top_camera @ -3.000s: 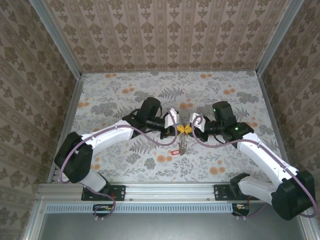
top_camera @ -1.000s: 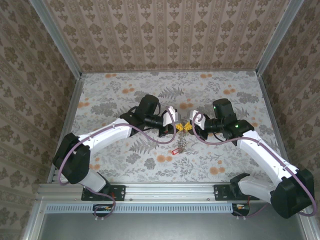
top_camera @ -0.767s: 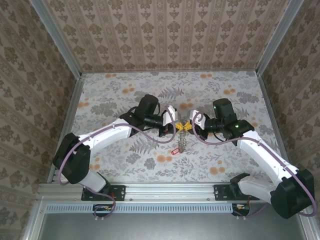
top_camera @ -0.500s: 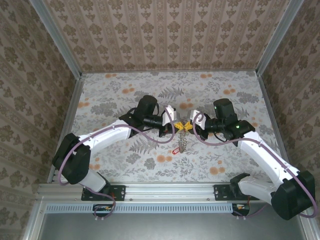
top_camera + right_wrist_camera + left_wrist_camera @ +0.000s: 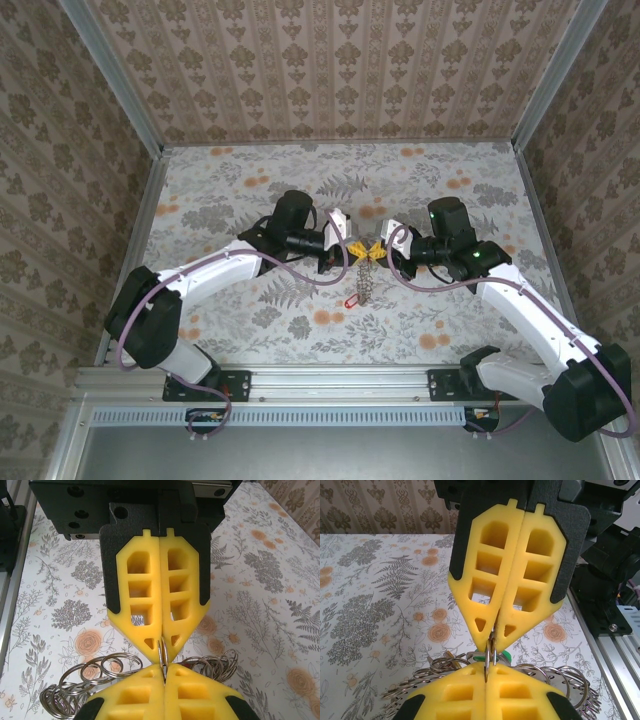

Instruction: Put the keys on the keyring

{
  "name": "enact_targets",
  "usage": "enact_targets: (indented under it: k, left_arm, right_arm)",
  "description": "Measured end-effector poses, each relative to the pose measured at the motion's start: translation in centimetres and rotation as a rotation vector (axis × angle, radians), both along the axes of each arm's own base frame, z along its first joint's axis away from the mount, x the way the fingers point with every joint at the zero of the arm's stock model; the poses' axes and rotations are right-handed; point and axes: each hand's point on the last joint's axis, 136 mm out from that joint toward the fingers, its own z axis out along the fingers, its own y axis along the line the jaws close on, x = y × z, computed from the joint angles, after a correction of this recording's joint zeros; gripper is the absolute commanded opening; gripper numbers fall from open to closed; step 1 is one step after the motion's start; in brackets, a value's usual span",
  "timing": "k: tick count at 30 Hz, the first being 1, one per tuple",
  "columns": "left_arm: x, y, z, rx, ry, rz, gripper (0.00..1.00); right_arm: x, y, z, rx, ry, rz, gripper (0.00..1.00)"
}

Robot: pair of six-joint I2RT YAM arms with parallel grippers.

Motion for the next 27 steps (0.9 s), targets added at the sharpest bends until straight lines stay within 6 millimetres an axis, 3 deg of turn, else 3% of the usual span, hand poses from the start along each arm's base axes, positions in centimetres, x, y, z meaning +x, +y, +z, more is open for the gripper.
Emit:
enact_targets:
  k: [27]
  left_arm:
    - [-0.03, 0.17, -0.17, -0.025, 0.04, 0.006, 0.03]
  right_arm:
    - [-0.01, 0.07, -0.26, 0.061, -0.011, -0.033, 0.0]
